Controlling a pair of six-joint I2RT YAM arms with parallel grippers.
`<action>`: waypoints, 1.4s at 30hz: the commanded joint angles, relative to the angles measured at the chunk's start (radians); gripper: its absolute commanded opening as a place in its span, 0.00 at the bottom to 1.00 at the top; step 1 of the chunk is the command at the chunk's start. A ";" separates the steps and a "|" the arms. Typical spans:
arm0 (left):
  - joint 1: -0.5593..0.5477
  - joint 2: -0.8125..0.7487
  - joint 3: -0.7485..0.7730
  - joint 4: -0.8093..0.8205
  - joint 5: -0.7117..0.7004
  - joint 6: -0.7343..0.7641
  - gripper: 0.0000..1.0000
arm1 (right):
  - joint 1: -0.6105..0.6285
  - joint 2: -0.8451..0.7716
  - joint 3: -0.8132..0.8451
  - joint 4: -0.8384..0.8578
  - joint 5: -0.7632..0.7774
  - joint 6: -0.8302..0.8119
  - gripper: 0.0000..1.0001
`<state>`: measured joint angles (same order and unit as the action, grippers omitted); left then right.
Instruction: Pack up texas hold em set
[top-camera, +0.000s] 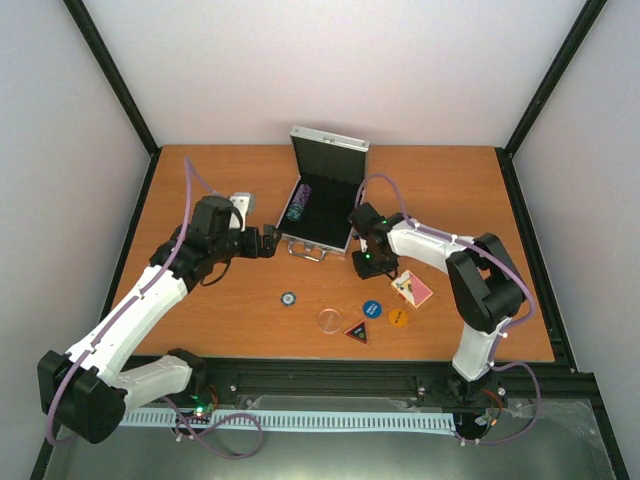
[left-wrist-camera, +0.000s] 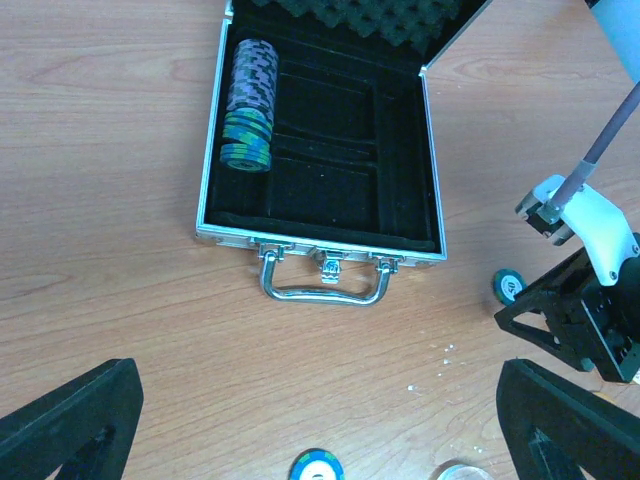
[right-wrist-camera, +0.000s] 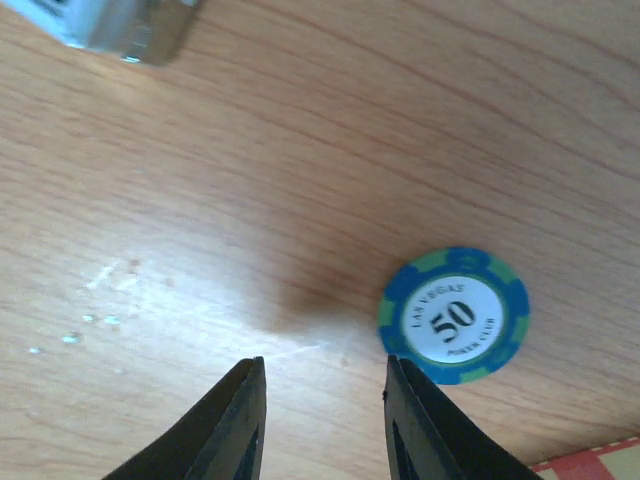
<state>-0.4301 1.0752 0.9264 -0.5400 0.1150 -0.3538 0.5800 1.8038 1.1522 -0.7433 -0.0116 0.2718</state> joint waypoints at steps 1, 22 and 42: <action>0.000 -0.011 0.025 -0.016 -0.011 0.018 1.00 | 0.037 -0.010 0.051 -0.036 0.009 0.032 0.34; 0.001 -0.050 0.045 -0.045 -0.021 0.032 1.00 | -0.069 -0.006 -0.025 0.068 -0.075 -0.051 0.89; 0.001 -0.062 0.011 -0.037 -0.032 0.021 1.00 | -0.069 0.092 -0.053 0.060 0.033 -0.045 0.74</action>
<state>-0.4301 1.0271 0.9268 -0.5774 0.0948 -0.3424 0.4854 1.8355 1.1358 -0.6857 -0.0116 0.2176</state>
